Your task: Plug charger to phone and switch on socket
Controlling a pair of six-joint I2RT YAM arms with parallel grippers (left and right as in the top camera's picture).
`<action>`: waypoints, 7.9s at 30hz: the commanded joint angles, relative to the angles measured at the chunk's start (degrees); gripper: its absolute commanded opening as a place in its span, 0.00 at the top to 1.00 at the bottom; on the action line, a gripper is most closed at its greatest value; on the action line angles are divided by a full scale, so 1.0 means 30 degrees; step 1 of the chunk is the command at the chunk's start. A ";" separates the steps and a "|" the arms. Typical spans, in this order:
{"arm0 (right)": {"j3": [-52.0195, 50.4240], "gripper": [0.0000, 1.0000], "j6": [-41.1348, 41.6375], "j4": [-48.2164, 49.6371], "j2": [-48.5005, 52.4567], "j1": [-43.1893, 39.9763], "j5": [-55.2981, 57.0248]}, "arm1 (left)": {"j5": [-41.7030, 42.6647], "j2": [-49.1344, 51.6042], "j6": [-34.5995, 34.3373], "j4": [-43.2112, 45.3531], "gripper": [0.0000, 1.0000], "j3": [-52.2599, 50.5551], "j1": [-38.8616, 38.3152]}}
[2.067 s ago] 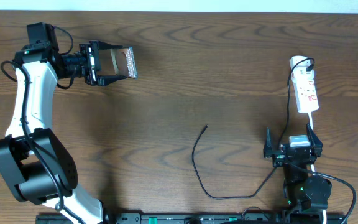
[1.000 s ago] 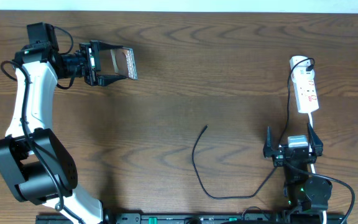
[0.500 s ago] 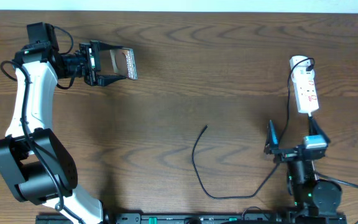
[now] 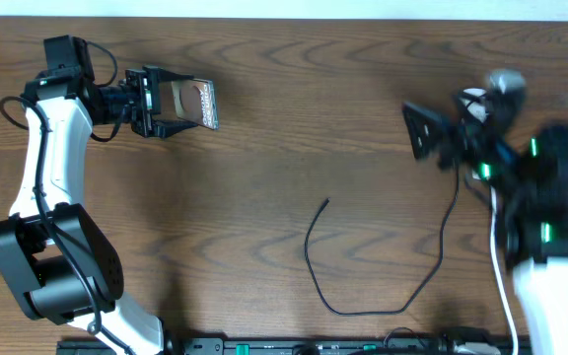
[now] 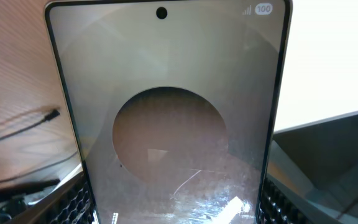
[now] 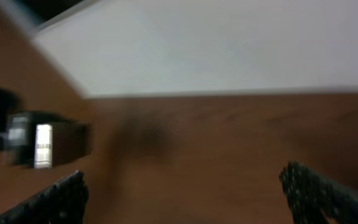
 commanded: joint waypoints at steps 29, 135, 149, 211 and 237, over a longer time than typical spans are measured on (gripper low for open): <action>0.5508 0.01 1.0542 0.4000 1.3398 0.3876 -0.9129 | -1.1708 -0.0605 -0.2579 -0.0029 0.93 0.0146 -0.4641; 0.5508 0.57 1.1147 0.0554 1.3427 1.1329 0.3308 | -0.9668 -0.0605 -0.5559 -0.0153 0.93 0.0146 -0.8466; 0.5508 0.60 1.1038 -0.0015 1.3427 1.1344 0.3891 | -0.9347 -0.0605 -0.5559 -0.0146 0.93 0.0146 -0.8488; 0.5508 0.99 1.1038 -0.0007 1.3427 1.1307 0.3949 | -0.8969 -0.0605 -0.5544 -0.0087 0.17 0.0146 -0.8502; 0.5508 0.99 1.0615 -0.0947 1.3427 0.8874 0.3942 | -0.8561 -0.0612 -0.2812 -0.0240 0.09 0.0146 -0.7912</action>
